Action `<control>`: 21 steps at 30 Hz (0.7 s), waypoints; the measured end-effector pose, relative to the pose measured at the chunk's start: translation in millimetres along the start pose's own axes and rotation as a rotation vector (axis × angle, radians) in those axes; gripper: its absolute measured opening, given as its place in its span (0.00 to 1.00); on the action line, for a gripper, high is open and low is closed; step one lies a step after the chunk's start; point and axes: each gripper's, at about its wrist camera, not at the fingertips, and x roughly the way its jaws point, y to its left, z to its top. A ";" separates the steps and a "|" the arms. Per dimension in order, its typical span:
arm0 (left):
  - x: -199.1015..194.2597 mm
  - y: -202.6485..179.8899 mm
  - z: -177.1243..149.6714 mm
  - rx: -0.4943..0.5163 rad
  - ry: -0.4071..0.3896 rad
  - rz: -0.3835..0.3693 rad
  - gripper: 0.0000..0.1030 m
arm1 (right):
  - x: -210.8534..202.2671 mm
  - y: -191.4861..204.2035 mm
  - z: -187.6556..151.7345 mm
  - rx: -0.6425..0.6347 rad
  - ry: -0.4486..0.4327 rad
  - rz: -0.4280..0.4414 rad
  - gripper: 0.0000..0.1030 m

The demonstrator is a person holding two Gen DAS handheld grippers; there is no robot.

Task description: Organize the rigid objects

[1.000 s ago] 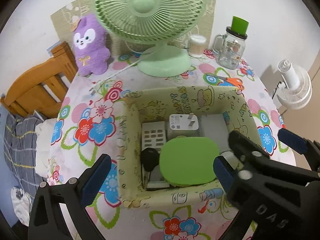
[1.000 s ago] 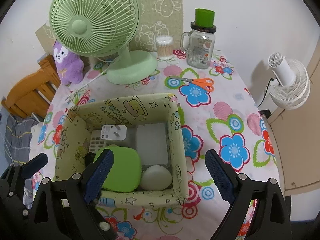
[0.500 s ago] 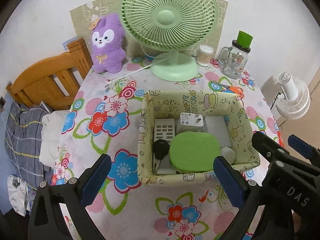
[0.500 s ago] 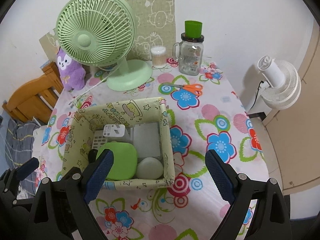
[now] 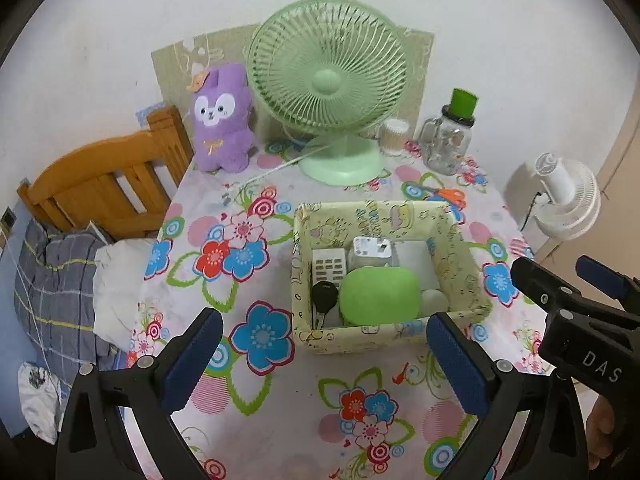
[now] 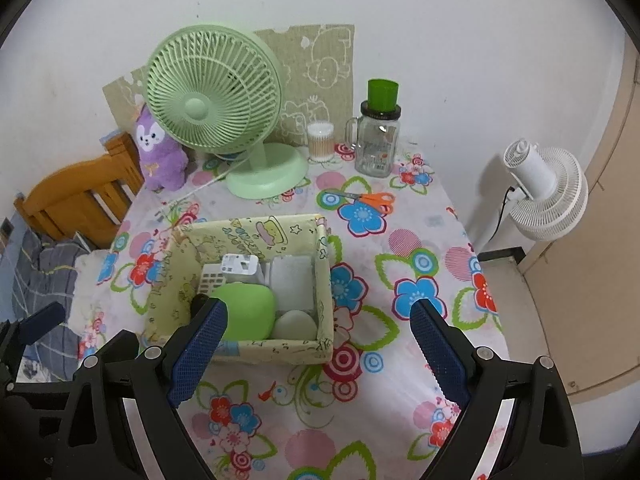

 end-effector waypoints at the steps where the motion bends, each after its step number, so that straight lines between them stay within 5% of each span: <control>1: -5.1 -0.5 -0.6 0.007 -0.010 -0.006 1.00 | -5.8 -0.3 -0.7 -0.001 -0.009 0.002 0.92; 11: -45.3 3.7 1.0 -0.021 -0.013 -0.002 1.00 | -63.2 0.3 -1.8 -0.030 -0.087 -0.034 0.92; 21: -92.5 -3.7 4.8 0.027 -0.125 0.025 1.00 | -117.0 3.2 2.8 -0.047 -0.193 -0.011 0.92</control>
